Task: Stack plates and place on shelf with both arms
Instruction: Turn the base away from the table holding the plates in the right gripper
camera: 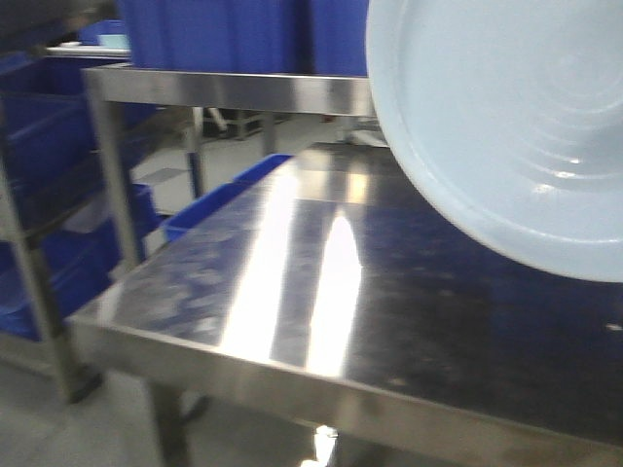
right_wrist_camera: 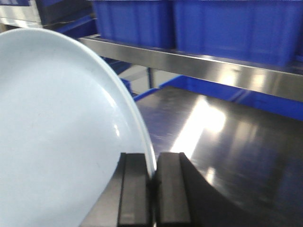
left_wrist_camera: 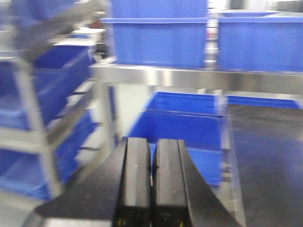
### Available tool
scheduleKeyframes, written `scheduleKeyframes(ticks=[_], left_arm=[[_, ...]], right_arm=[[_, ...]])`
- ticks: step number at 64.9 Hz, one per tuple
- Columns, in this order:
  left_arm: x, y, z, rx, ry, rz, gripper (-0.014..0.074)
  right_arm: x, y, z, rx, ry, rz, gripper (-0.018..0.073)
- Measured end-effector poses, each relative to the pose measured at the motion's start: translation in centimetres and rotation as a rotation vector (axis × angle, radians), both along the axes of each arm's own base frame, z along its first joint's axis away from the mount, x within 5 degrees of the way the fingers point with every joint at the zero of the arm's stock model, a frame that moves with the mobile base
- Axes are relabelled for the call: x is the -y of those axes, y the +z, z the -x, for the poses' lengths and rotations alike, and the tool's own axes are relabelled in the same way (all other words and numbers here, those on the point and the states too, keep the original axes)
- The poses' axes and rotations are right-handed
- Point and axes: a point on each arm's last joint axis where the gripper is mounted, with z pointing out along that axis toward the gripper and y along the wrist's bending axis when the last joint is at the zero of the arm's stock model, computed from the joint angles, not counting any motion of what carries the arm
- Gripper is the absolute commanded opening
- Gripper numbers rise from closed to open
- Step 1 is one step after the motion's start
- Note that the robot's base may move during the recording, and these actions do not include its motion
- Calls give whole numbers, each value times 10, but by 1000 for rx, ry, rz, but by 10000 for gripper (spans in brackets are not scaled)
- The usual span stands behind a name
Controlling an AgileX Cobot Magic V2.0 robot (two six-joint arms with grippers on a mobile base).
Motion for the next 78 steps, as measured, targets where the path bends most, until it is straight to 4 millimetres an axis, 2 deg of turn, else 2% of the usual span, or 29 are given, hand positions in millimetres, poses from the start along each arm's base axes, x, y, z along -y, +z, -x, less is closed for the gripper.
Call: scheduleKeyframes(ticks=[78], left_arm=[[0,0,0,0,0,0,83]], right_arm=[[0,0,0,0,0,0,57]])
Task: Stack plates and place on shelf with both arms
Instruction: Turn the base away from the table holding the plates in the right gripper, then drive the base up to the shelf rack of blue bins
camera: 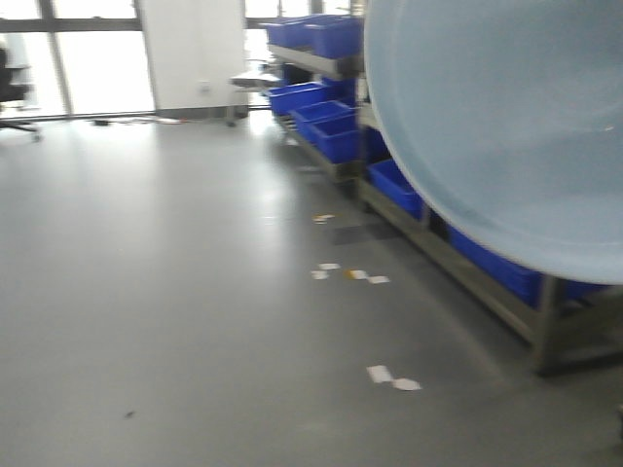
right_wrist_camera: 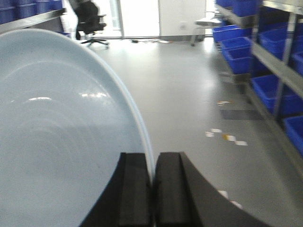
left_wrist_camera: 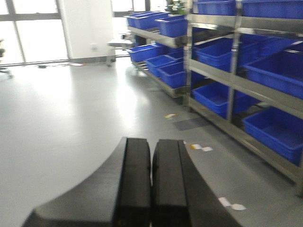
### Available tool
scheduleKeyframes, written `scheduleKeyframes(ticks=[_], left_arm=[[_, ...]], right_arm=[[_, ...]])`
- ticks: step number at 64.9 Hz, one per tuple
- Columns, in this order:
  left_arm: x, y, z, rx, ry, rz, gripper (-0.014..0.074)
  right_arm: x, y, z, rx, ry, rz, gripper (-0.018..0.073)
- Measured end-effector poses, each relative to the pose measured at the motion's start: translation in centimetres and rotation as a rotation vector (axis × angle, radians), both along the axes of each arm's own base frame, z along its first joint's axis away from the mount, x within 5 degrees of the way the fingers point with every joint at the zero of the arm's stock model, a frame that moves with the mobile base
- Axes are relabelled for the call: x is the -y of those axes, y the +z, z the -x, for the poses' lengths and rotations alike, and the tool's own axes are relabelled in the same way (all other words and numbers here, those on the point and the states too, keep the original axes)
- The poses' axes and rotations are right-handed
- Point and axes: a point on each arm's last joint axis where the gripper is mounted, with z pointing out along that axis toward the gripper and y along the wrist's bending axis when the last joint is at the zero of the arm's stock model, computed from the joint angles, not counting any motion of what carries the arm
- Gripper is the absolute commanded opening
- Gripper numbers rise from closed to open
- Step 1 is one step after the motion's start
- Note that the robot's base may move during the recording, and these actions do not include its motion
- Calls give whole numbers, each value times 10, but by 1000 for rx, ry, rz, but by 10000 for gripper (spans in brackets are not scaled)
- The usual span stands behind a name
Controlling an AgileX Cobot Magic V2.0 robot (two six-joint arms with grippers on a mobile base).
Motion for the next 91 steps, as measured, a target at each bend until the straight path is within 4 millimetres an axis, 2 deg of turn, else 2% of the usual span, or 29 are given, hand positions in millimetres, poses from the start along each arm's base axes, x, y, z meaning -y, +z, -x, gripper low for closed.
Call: scheduleKeyframes(ticks=[91], left_arm=[[0,0,0,1,0,0,83]], right_arm=[[0,0,0,2,0,0,57]])
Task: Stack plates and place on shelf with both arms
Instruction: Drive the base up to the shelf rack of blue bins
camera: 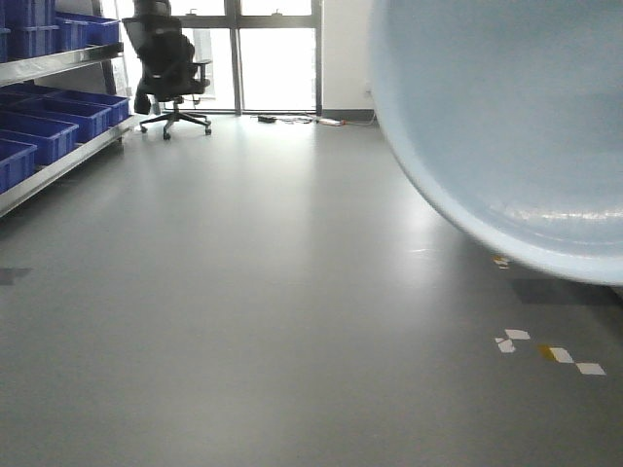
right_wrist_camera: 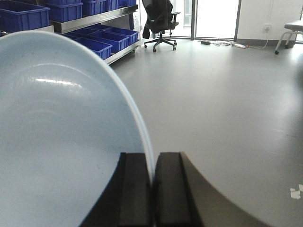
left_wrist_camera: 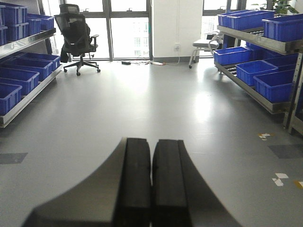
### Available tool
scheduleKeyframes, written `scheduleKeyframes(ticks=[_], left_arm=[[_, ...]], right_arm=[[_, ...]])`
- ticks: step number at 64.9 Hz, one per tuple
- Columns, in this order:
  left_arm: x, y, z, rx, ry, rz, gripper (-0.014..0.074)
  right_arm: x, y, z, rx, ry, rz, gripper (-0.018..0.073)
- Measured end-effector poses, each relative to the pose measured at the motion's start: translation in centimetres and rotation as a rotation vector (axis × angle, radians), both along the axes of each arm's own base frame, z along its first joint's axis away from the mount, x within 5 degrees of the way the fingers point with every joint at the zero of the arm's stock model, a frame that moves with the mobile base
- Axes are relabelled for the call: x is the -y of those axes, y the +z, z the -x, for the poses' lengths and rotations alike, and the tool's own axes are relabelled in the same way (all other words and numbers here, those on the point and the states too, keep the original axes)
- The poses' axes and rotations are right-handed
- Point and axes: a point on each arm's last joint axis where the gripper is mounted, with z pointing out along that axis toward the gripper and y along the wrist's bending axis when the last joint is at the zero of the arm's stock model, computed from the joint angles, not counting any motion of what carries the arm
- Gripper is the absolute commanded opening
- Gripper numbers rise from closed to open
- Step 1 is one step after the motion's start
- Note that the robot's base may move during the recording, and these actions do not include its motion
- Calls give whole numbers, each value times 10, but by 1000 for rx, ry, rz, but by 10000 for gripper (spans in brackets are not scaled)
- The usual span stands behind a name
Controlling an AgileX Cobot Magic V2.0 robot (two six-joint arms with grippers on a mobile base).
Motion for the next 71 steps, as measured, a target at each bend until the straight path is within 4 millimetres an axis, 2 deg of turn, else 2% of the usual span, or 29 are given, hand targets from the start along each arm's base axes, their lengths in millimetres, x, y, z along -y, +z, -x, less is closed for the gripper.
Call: scheduleKeyframes(ticks=[71], left_arm=[[0,0,0,0,0,0,83]], right_arm=[[0,0,0,0,0,0,57]])
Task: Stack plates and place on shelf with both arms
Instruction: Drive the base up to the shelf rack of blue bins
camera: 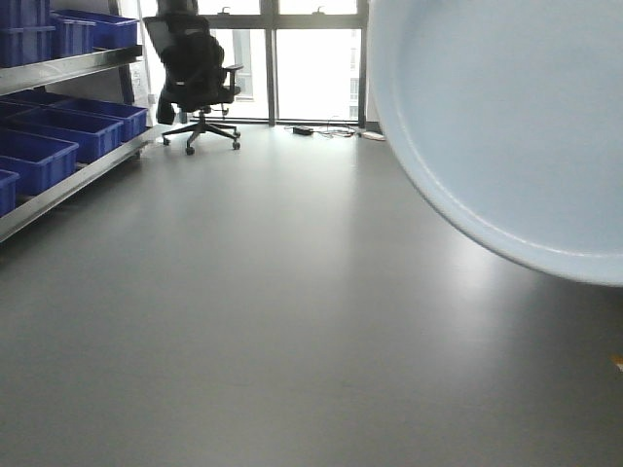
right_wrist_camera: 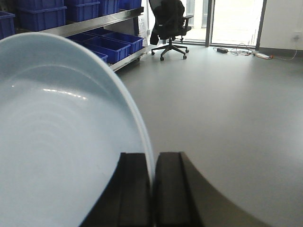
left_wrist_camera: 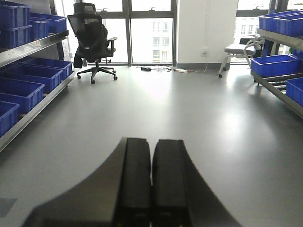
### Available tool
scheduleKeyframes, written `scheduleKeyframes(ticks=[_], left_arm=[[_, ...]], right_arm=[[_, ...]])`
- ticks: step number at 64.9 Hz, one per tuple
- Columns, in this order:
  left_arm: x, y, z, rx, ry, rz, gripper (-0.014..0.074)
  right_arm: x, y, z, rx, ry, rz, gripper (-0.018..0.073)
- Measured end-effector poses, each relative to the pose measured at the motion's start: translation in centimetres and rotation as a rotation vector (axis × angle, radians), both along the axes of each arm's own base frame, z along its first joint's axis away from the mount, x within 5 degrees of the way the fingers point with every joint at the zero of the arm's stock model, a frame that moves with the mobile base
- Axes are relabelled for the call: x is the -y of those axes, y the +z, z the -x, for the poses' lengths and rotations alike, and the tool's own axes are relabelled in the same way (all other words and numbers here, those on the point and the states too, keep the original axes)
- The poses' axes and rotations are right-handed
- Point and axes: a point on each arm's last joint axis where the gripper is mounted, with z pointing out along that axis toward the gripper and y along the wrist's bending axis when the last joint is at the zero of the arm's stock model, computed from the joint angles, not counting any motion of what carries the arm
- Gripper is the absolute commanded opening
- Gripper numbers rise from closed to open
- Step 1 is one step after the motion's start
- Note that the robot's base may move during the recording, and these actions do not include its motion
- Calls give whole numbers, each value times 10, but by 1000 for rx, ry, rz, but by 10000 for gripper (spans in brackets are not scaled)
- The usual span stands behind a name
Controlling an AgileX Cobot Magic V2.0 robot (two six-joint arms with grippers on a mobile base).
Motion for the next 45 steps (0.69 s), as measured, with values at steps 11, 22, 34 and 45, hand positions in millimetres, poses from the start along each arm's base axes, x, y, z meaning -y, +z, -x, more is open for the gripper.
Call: scheduleKeyframes(ticks=[11,22,34,45], left_arm=[[0,0,0,0,0,0,83],[0,0,0,0,0,0,83],[0,0,0,0,0,0,83],[0,0,0,0,0,0,83]], right_arm=[[0,0,0,0,0,0,57],[0,0,0,0,0,0,57],[0,0,0,0,0,0,57],[0,0,0,0,0,0,57]])
